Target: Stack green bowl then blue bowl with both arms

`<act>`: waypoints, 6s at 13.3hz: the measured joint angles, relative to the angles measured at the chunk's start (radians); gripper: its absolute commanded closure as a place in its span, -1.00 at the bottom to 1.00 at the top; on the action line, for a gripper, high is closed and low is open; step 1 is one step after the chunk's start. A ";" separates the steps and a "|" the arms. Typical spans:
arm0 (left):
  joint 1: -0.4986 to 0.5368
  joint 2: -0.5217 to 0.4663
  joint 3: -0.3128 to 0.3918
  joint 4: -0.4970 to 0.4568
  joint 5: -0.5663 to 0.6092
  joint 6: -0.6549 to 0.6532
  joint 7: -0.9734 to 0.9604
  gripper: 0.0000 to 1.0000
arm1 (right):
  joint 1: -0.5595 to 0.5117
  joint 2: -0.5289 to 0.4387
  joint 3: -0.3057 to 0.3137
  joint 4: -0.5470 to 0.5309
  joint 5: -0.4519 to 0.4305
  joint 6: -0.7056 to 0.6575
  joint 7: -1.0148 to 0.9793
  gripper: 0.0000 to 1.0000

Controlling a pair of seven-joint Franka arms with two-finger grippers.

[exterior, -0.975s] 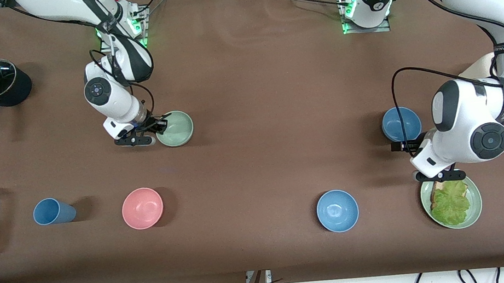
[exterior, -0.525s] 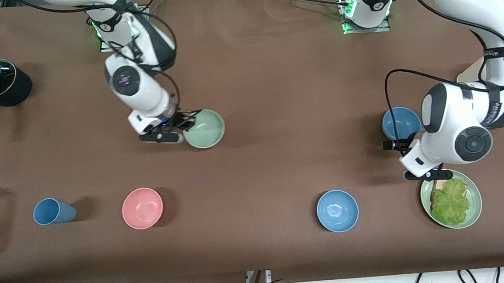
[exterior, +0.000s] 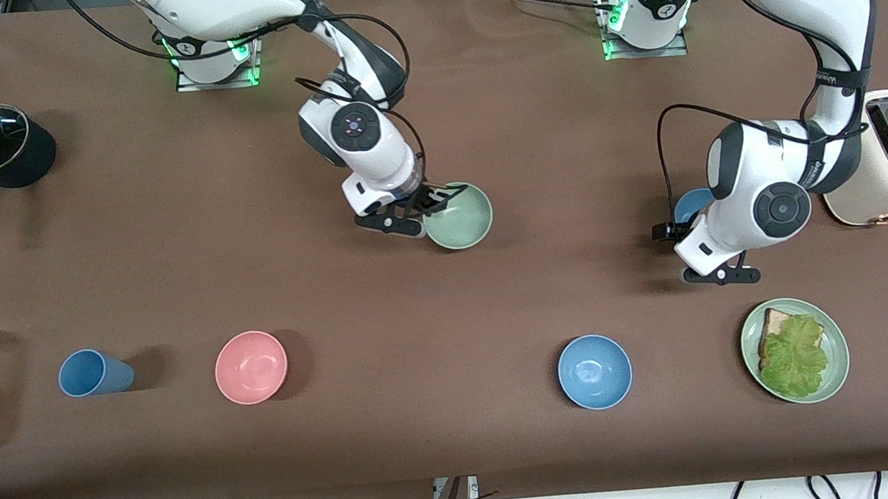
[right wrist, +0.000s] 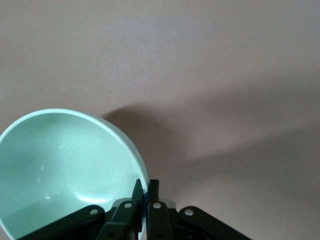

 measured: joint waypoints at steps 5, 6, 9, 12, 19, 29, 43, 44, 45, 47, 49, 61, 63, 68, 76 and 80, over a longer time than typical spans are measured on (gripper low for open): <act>0.000 -0.087 0.000 -0.220 0.000 0.195 0.000 -1.00 | 0.006 0.047 -0.014 0.026 -0.027 0.034 0.038 -0.99; 0.000 -0.090 0.000 -0.250 0.000 0.232 0.000 -0.98 | 0.006 0.045 -0.020 0.038 -0.029 0.031 0.038 -0.99; 0.000 -0.091 0.000 -0.291 0.000 0.294 0.000 0.33 | 0.000 -0.007 -0.068 0.138 -0.040 -0.157 0.017 -0.99; 0.000 -0.091 0.000 -0.296 0.000 0.302 0.000 1.00 | -0.064 -0.109 -0.093 0.242 -0.040 -0.408 -0.144 -0.99; 0.000 -0.111 0.005 -0.298 0.009 0.295 0.000 1.00 | -0.266 -0.464 -0.295 0.187 0.157 -0.774 -0.778 -0.99; -0.011 -0.139 -0.034 -0.141 0.009 0.082 -0.063 1.00 | -0.330 -0.564 -0.315 0.142 0.043 -0.851 -0.917 -0.99; -0.390 0.087 -0.141 0.355 0.009 -0.100 -0.490 1.00 | -0.345 -0.542 -0.318 0.147 0.022 -0.847 -0.940 -0.99; -0.409 0.119 -0.139 0.387 0.009 -0.101 -0.501 1.00 | -0.347 -0.542 -0.318 0.147 0.022 -0.845 -0.940 -0.99; -0.424 0.146 -0.138 0.415 0.009 -0.103 -0.505 1.00 | -0.348 -0.541 -0.318 0.147 0.022 -0.845 -0.940 -0.99; -0.452 0.183 -0.131 0.458 0.009 -0.119 -0.508 1.00 | -0.349 -0.540 -0.318 0.146 0.022 -0.844 -0.940 -0.99; -0.483 0.210 -0.117 0.504 0.009 -0.159 -0.525 1.00 | -0.350 -0.539 -0.318 0.145 0.022 -0.844 -0.940 -0.99; -0.616 0.386 -0.107 0.706 0.009 -0.217 -0.729 1.00 | -0.353 -0.536 -0.319 0.129 0.021 -0.832 -0.940 -0.99; -0.620 0.398 -0.106 0.715 0.009 -0.217 -0.733 1.00 | -0.353 -0.536 -0.319 0.129 0.021 -0.832 -0.940 -0.99; -0.626 0.402 -0.106 0.720 0.009 -0.217 -0.756 0.41 | -0.354 -0.535 -0.319 0.129 0.021 -0.831 -0.940 -0.99; -0.624 0.400 -0.100 0.743 -0.004 -0.217 -0.780 -1.00 | -0.354 -0.533 -0.319 0.117 0.021 -0.806 -0.940 -0.99; -0.573 0.337 -0.076 0.780 -0.031 -0.233 -0.774 -1.00 | -0.354 -0.539 -0.319 0.119 0.021 -0.802 -0.940 -0.99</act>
